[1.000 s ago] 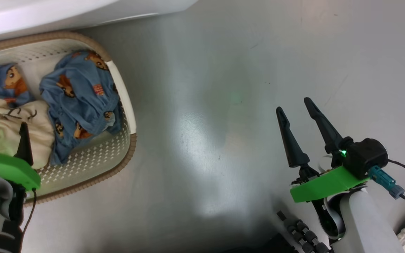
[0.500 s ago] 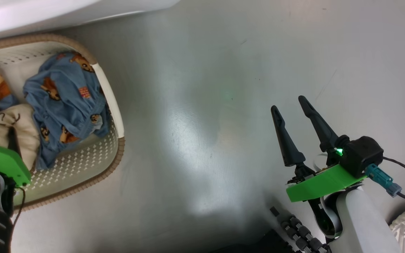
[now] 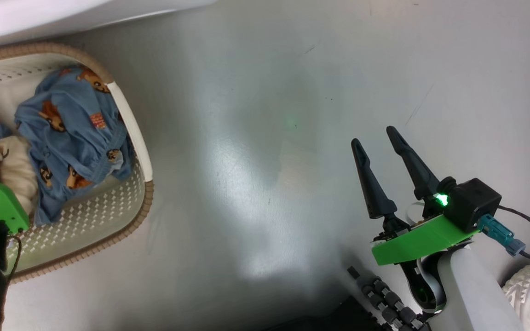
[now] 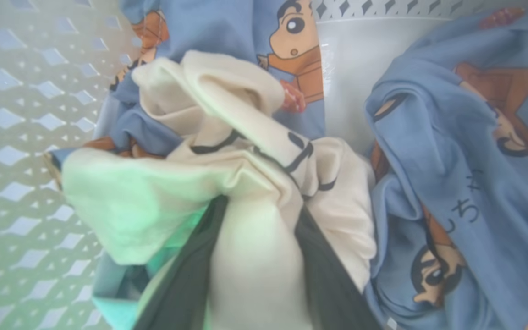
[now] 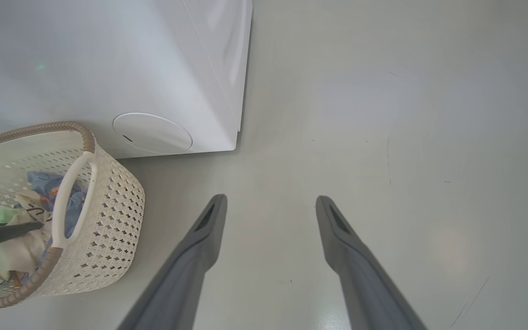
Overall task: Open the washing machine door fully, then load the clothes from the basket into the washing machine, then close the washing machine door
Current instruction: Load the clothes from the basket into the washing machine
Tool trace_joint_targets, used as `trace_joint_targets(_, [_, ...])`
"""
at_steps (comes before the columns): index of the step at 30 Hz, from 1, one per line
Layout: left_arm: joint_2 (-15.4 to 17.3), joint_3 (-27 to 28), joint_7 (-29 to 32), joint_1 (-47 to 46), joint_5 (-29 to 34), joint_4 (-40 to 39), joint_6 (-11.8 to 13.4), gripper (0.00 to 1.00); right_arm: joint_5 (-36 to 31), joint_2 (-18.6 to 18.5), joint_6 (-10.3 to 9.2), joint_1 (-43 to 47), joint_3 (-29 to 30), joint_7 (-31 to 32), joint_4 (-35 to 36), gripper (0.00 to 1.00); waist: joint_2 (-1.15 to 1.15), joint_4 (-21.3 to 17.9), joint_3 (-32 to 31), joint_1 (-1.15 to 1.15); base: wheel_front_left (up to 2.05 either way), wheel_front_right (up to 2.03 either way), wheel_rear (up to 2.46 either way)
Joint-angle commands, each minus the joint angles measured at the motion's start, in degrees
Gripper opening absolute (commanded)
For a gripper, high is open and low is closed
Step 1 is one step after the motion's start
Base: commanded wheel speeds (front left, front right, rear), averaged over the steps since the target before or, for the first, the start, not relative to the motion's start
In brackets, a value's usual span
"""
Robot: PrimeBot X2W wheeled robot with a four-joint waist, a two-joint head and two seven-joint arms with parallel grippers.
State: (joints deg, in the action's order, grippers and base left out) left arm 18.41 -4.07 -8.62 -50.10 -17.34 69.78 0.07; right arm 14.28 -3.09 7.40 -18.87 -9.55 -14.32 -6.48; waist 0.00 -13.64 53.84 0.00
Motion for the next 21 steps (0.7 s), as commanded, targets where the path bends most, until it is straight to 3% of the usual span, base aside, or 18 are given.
trace_joint_targets(1, [2.38,0.86,0.17,1.12,0.45,0.17,0.16,0.0,0.38,0.21,0.09,1.95,-1.26,-0.68,0.72,1.0,0.0,0.0,-0.1,0.0,0.0,0.0,0.0])
trace_joint_targets(6, [1.83,0.71,-0.64,1.11,-0.22,0.89,-0.73,0.0,0.53,0.21,0.09,1.73,-0.82,-0.68,0.46,1.0,0.0,0.25,-1.85,0.0,0.0,0.0,0.0])
trace_joint_targets(21, [-3.2,0.53,-6.25,9.02,-2.25,-2.05,-3.76,0.0,-2.66,0.21,0.09,2.51,1.95,-0.68,-1.49,1.0,0.0,4.09,-15.59,0.0,0.0,0.0,0.0])
